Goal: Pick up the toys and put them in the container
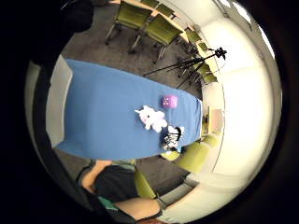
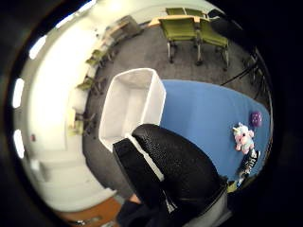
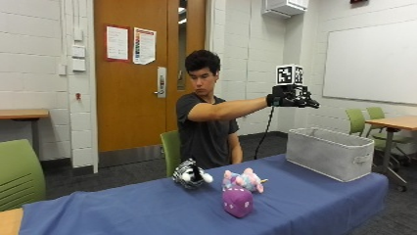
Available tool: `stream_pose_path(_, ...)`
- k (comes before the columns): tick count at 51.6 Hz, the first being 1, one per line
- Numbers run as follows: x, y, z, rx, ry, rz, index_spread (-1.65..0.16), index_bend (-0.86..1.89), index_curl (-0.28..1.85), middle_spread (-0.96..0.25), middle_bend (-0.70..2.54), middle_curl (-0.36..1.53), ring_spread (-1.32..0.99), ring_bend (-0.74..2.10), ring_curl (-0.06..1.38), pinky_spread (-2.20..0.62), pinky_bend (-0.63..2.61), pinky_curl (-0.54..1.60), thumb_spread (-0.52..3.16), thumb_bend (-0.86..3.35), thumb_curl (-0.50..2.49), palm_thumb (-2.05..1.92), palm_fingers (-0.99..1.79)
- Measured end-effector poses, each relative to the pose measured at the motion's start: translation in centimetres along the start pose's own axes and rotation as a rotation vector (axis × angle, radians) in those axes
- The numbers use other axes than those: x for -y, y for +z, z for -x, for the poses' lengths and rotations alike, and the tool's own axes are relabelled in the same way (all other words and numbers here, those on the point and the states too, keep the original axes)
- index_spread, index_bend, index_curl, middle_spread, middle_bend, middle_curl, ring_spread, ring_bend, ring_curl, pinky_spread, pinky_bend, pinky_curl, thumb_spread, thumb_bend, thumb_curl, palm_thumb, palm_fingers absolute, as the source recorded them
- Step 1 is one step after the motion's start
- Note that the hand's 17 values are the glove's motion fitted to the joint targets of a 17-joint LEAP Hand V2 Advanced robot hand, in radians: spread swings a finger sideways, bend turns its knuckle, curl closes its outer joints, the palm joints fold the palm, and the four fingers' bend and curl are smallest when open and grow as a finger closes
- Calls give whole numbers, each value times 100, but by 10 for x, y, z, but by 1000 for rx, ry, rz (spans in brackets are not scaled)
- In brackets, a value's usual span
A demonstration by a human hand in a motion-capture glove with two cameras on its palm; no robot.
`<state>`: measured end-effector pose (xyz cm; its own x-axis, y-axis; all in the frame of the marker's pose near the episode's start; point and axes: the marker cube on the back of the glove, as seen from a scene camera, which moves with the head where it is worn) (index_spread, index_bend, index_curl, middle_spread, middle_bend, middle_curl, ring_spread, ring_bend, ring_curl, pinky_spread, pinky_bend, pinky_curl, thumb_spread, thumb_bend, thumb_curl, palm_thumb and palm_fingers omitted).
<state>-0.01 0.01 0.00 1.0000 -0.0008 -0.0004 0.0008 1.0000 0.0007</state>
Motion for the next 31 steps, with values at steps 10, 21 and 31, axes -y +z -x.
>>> stream_pose_path(10, -1, 3, -6, 10, -7, 11, -20, 18, 13, -9, 25, 12, -22, 20, 7, -9, 44, 17, 85, -9, 1, -13, 21)
stream_pose_path(21, -6, 3, -19, -5, -11, 15, -23, 15, 17, -11, 26, 18, -29, 25, 12, -10, 47, 22, 103, -10, 3, -15, 17)
stream_pose_path(31, -22, 11, -74, -21, 10, -11, -24, 15, 21, -11, 25, 23, -32, 30, 16, -11, 50, 26, 106, -10, 4, -15, 14)
